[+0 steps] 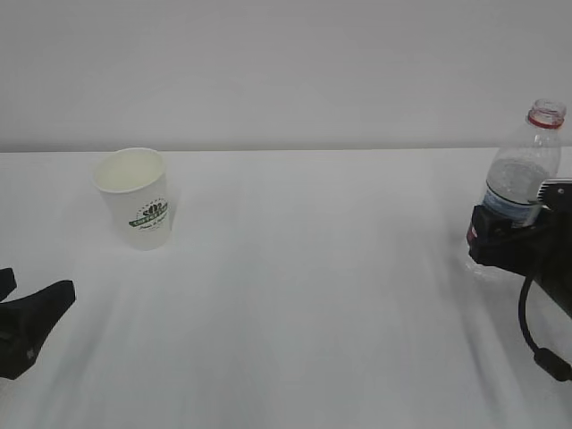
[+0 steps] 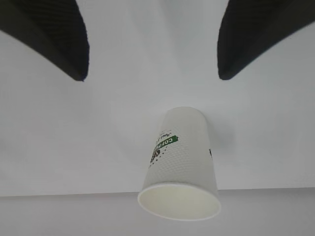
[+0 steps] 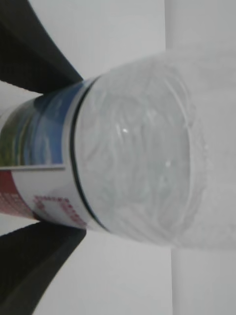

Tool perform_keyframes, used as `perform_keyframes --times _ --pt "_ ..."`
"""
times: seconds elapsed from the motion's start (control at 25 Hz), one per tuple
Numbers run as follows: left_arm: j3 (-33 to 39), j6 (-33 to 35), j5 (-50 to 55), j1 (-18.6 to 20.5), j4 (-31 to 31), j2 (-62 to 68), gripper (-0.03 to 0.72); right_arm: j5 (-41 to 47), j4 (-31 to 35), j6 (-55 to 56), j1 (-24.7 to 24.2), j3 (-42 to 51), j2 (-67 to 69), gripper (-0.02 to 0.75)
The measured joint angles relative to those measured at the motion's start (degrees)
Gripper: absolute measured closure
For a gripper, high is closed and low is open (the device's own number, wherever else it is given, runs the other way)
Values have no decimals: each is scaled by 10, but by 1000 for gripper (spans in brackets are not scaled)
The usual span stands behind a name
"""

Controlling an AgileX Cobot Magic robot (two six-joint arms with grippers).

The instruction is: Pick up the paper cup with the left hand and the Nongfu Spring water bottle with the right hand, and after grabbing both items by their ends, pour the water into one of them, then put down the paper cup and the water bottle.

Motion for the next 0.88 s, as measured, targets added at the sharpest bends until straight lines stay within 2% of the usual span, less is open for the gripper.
perform_keyframes --times 0.68,0.88 --pt "0 0 0 0 -1 0 103 -6 -9 -3 0 -2 7 146" --pt "0 -8 0 0 -1 0 103 1 -9 -31 0 -2 8 104"
